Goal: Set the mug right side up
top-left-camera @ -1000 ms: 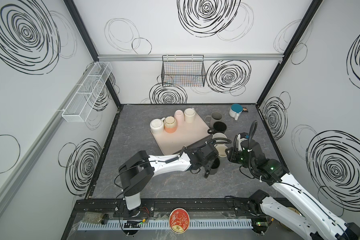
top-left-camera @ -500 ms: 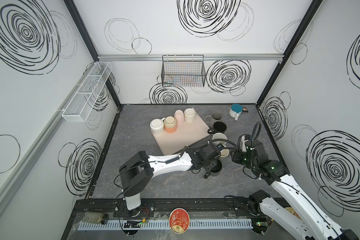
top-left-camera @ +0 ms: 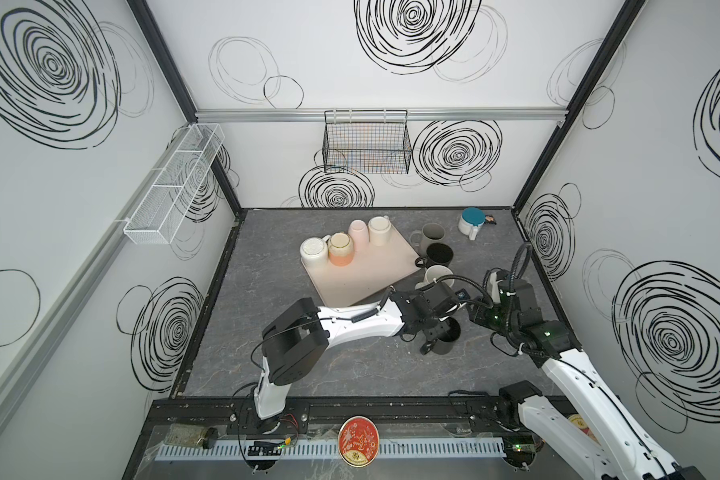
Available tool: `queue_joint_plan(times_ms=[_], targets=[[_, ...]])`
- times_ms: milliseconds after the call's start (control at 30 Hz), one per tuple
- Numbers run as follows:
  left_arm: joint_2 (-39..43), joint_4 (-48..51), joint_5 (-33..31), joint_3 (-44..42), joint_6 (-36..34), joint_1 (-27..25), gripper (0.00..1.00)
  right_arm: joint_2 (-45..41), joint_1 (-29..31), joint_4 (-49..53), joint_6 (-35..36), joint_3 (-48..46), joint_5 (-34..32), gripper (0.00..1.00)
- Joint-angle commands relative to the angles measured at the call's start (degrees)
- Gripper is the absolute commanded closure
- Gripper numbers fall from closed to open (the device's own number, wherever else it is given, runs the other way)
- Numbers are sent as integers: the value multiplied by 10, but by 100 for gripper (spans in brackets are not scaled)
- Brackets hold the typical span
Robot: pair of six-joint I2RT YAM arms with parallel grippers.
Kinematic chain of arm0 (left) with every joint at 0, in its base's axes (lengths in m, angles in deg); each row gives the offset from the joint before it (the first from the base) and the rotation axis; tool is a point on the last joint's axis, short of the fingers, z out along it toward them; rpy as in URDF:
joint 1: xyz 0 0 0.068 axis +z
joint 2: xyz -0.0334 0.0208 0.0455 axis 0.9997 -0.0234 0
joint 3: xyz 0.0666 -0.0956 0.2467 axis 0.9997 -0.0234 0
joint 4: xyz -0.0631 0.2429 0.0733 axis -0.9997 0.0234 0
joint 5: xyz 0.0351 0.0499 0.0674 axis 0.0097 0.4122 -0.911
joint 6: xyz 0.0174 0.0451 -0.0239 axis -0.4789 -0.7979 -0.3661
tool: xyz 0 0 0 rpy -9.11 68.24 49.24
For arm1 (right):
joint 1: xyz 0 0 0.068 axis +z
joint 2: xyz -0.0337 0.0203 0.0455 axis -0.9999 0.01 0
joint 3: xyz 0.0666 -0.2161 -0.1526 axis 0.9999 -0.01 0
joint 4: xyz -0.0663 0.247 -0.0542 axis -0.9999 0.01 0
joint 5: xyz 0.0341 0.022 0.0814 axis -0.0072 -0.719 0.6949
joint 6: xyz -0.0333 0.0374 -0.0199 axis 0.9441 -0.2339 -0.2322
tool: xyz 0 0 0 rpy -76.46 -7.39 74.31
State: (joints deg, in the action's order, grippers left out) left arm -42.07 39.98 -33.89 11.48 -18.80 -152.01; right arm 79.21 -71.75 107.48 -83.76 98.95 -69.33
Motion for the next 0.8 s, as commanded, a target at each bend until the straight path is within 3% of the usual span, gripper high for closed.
queue_joint_plan(times_ms=[0,200,400,533,767], targets=[[6,-17,-9,21,-15,3,66,7,-4,-3,13,1,10,61],[52,-25,-3,4,-10,8,62,9,-4,-11,25,18,16,62],[154,-68,14,-61,18,42,58,32,1,-43,41,40,35,65],[223,-120,33,-143,80,114,56,78,30,-72,46,66,21,66],[267,-133,-9,-276,254,298,51,214,141,-107,67,165,-74,63]])
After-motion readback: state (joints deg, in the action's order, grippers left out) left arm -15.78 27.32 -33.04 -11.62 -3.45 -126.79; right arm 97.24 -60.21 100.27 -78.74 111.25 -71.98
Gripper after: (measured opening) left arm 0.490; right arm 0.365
